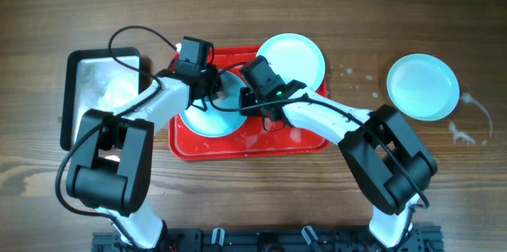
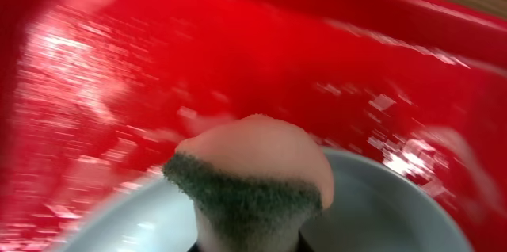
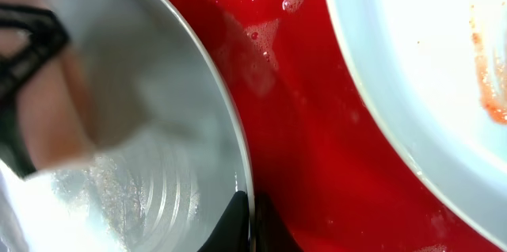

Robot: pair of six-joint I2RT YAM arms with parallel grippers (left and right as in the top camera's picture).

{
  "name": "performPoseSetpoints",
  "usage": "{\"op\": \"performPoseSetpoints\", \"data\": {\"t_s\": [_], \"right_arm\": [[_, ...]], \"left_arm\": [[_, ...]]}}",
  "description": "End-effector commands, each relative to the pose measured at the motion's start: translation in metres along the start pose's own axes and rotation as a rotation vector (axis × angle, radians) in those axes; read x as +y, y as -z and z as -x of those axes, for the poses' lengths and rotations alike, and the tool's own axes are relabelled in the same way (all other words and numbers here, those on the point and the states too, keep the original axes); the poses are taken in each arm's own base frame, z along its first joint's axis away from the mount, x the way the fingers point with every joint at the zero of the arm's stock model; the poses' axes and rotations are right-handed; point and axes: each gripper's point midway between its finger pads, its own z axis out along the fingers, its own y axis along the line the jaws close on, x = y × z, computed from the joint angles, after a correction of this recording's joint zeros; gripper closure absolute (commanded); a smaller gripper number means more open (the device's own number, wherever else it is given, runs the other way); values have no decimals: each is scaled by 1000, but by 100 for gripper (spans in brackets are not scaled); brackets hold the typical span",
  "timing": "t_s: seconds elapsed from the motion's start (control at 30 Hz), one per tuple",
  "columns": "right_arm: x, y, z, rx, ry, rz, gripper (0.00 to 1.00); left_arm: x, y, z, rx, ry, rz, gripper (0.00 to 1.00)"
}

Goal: Clean dirty plates on tray and stack at the side
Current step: 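Scrub the plate with the left-held sponge while the right gripper holds it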

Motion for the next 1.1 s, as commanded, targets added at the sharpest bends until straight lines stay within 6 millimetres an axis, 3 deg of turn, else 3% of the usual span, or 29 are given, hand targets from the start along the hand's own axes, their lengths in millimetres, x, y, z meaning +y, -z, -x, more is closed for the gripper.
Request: {"op": "performPoseSetpoints", "data": {"t_s": [0.0, 0.1, 0.2, 0.3, 0.37, 0.47, 0.57, 0.77, 0.97, 1.07], "right_arm": [[-6, -10, -13, 35, 34, -16, 96], [-5, -10, -12, 30, 35, -12, 96], [-4, -10, -11, 29, 35, -11, 96], [-4, -10, -11, 30, 36, -11, 96], [-4, -10, -13, 36, 38, -7, 96], [-4, -10, -13, 39, 38, -8, 96], [-5, -10, -14, 42, 37, -11, 96], [-6, -10, -15, 47, 37, -15, 96], [-5, -10, -14, 40, 37, -10, 96], [-4, -10, -13, 37, 37, -8, 96]], "left_arm": [[65, -8, -4, -66, -9, 328, 96], [83, -2, -21, 3, -33, 413, 96], [96, 8, -63, 181, -7, 455, 96], [82, 14, -103, 384, 21, 352, 96], [62, 19, -124, 501, 52, 236, 96], [39, 21, -135, 574, 84, 108, 96], [11, 17, -129, 562, 14, -57, 96], [-9, -3, -91, 351, -89, -94, 96], [25, -15, -30, 38, -90, 164, 96], [42, -11, -14, -46, -91, 274, 96]]}}
